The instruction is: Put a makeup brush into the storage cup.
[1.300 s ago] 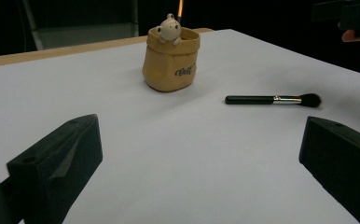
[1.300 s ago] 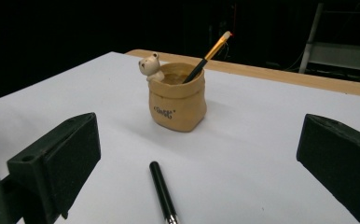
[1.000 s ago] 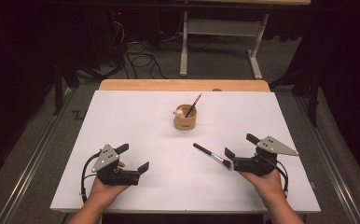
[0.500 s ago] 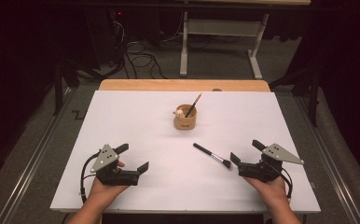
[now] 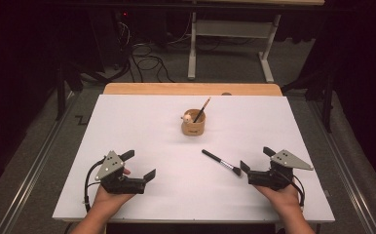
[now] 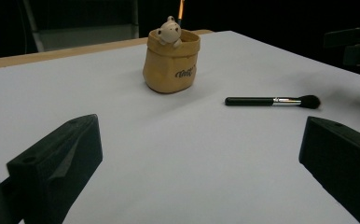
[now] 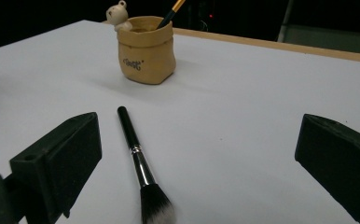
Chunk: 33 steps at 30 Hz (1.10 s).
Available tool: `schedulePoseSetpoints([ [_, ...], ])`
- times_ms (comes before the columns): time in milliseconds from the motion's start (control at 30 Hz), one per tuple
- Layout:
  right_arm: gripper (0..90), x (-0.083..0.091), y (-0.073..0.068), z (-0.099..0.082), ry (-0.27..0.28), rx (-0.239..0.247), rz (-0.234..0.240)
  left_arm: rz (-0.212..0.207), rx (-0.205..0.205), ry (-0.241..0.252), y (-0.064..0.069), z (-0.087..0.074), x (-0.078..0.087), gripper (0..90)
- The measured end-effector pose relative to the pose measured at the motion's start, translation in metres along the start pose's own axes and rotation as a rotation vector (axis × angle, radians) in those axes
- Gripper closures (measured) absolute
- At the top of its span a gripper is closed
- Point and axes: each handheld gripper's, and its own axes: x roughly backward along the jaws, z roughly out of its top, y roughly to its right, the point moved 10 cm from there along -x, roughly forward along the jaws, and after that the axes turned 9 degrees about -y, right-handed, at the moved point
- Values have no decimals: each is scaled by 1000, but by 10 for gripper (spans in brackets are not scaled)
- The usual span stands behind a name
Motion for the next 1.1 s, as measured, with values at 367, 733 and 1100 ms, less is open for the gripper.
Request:
schedulePoseSetpoints([
  [367, 11, -12, 7, -15, -122, -22, -28, -24, 7, -2, 0, -1, -1, 4],
  [733, 8, -14, 7, -26, -251, 14, -50, -45, -15, 13, 5, 3, 5, 4],
  [1100, 14, -13, -4, -39, -397, 18, -5, -51, -14, 20, 6, 4, 5, 4],
])
